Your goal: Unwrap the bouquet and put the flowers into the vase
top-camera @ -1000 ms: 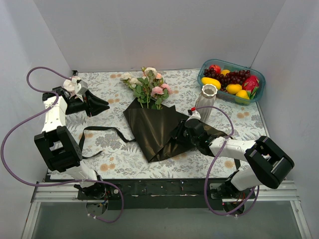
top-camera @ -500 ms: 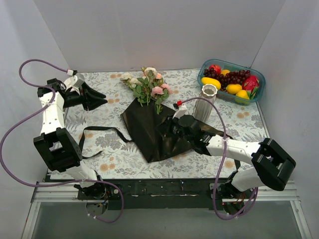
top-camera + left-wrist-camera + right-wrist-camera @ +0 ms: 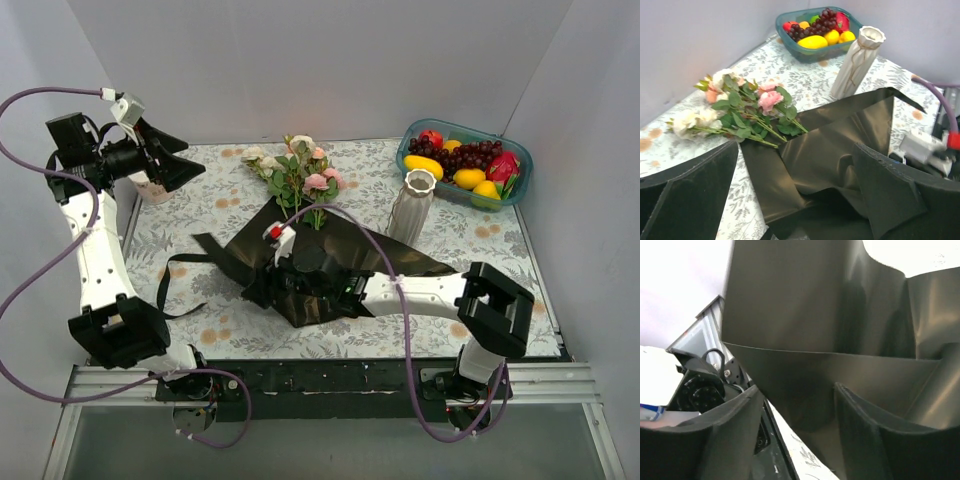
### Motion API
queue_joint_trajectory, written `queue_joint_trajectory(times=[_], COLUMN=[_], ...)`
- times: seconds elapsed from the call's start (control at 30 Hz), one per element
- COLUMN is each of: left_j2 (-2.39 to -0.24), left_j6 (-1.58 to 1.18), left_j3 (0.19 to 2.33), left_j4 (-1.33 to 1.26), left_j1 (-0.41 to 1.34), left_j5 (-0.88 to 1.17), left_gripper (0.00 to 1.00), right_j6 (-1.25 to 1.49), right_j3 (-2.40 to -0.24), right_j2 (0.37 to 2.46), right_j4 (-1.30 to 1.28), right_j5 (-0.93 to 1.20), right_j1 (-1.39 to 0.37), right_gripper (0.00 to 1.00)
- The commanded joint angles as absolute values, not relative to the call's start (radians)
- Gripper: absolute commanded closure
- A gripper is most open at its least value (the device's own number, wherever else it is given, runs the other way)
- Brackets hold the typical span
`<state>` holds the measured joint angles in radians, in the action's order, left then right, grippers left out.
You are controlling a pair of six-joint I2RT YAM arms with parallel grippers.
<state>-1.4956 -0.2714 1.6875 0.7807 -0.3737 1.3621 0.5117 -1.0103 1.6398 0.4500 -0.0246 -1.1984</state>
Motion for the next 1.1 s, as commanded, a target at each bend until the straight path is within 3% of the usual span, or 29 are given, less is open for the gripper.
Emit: queue_joint_trajectory(times=[0.0, 0.07, 0.17, 0.33, 0.47, 0.7, 0.9, 1.07], left_j2=[-1.371, -1.362, -1.361, -1.367, -1.364, -1.474, -1.673, -1.770], left_j6=[-0.394, -0.388, -0.385, -0.413, -0.406, -0.322, -0.270, -0.216], left_j3=[1.654, 1.657, 1.689, 1.710, 1.652, 1.573, 1.509, 1.503], left_j4=[0.653, 0.667, 0.695, 0.706, 0.700, 0.782, 0.791, 0.802], left_j1=[-0.374, -0.374, -0.373, -0.373, -0.367, -0.077, -0.017, 0.038], left_j5=[1.276, 1.261, 1.253, 1.261, 1.347, 1.031, 0.993, 0.893], left_gripper=[0.02, 0.02, 0.02, 0.02, 0.02, 0.02, 0.02, 0.15], right_j6=[0.454, 0.451, 0.437, 0.403, 0.351, 0.282, 0.290, 0.296], right_j3=[-1.097, -1.115, -1.135, -1.132, -1.021, -0.882, -0.815, -0.772], right_j2=[1.707, 1.727, 1.733, 1.671, 1.460, 1.134, 0.956, 0.907], right_j4=[0.416, 0.408, 0.384, 0.333, 0.298, 0.145, 0.091, 0.066], right_j5=[0.038, 0.047, 0.078, 0.084, -0.006, -0.265, -0.288, -0.288], right_j1=[-1.245, -1.252, -1.258, -1.262, -1.259, -1.174, -1.034, -0.999], right_gripper=[0.22, 0.11, 0.05, 0.03, 0.02, 0.02, 0.03, 0.03])
